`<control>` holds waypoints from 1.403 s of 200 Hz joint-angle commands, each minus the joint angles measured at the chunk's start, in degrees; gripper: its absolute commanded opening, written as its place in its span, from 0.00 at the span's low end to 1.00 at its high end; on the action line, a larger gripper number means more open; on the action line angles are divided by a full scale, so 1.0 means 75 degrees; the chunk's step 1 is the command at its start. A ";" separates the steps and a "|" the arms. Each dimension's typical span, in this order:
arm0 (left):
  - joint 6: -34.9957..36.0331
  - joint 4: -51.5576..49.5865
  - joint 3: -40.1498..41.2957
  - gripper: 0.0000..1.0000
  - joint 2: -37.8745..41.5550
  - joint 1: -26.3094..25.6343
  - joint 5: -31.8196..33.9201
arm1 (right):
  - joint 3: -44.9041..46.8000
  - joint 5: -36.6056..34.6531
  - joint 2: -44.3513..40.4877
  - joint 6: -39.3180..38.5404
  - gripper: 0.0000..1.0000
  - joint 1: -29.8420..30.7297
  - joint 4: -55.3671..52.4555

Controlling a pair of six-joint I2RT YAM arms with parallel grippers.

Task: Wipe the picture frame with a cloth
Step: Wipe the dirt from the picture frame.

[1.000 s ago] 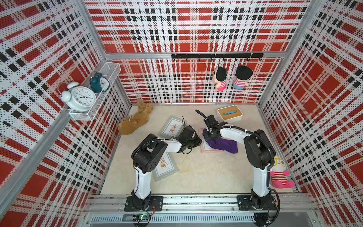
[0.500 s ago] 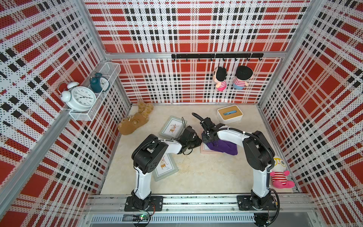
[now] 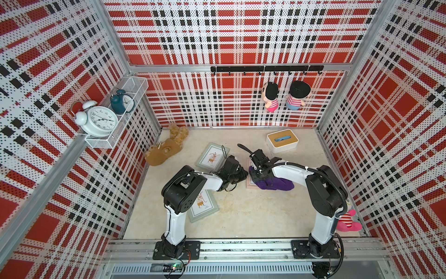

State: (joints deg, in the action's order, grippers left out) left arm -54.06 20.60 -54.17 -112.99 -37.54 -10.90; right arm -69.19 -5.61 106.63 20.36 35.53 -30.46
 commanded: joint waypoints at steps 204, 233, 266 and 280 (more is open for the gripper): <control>0.0001 -0.1221 0.0385 0.14 -0.0392 -0.0023 0.0047 | -0.0606 -0.0877 0.0704 0.0398 0.00 0.0088 -0.0722; -0.0032 -0.1220 0.0401 0.13 -0.0391 -0.0028 0.0038 | -0.1299 -0.0162 0.1122 0.0390 0.00 0.0255 -0.0496; -0.0020 -0.1205 0.0453 0.13 -0.0357 -0.0034 0.0047 | -0.1625 -0.0925 0.1412 0.0508 0.00 -0.0562 -0.0715; -0.0032 -0.1189 0.0461 0.13 -0.0371 -0.0034 0.0047 | -0.1925 -0.1085 0.1639 0.0307 0.00 -0.0624 -0.0881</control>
State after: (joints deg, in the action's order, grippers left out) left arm -54.41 21.63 -53.69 -112.99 -37.54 -11.11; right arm -81.25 -11.00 114.98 23.55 33.95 -35.22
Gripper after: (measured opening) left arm 0.137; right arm 0.079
